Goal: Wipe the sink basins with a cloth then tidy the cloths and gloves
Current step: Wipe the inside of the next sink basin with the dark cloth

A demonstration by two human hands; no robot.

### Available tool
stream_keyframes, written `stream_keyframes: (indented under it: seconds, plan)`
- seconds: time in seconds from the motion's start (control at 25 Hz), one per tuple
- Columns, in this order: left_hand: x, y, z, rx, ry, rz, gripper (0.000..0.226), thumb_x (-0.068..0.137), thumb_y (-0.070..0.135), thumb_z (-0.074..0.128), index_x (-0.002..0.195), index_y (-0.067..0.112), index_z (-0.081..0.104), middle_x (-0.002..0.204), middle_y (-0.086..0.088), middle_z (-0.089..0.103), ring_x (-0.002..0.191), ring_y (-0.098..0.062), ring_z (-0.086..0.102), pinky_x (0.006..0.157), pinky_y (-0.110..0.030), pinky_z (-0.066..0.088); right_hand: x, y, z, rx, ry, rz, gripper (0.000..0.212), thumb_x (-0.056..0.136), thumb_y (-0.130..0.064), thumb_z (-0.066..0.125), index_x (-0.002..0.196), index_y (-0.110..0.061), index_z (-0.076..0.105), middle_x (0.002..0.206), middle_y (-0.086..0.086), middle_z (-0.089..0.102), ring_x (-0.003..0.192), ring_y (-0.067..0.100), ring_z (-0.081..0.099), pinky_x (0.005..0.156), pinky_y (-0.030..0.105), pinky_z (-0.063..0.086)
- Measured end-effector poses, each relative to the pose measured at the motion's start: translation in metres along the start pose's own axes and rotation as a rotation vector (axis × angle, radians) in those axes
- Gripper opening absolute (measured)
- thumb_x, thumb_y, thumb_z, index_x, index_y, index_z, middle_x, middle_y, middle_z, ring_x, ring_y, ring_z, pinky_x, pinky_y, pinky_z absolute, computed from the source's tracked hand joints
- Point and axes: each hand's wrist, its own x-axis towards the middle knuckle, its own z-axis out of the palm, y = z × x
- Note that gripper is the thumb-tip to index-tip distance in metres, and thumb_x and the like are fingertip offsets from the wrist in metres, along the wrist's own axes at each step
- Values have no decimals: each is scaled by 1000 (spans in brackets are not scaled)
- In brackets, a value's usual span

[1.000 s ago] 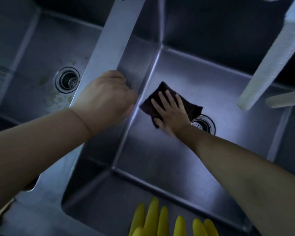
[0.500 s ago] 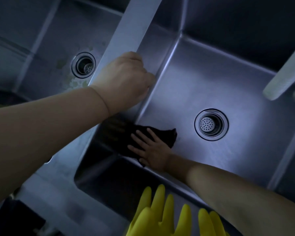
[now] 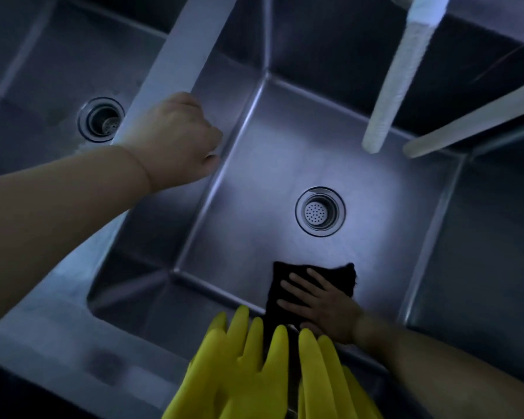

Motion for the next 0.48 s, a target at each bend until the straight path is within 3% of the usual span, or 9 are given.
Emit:
stream_keyframes:
  seconds: [0.08, 0.28, 0.48]
  plan:
    - [1, 0, 0, -8, 0, 12, 36, 77, 35, 45, 63, 6, 63, 56, -16, 59, 70, -36, 57, 80, -39, 46, -9, 0, 3, 12, -3, 43, 63, 86, -52, 45, 144, -29, 35, 151, 7, 33, 139, 32, 30, 111, 52, 14]
    - [-1, 0, 1, -53, 43, 41, 47, 77, 41, 38, 61, 6, 64, 51, -15, 56, 64, -36, 57, 76, -39, 43, 28, 14, -1, 71, 62, 184, 68, 81, -49, 58, 142, -26, 40, 149, 10, 37, 138, 34, 32, 109, 59, 29]
    - [-1, -2, 5, -35, 18, 29, 49, 78, 45, 37, 64, 7, 64, 55, -15, 57, 71, -36, 56, 79, -40, 45, 77, 52, -23, 162, 82, 496, 65, 87, -39, 57, 145, -20, 35, 152, 13, 29, 141, 35, 25, 113, 54, 23]
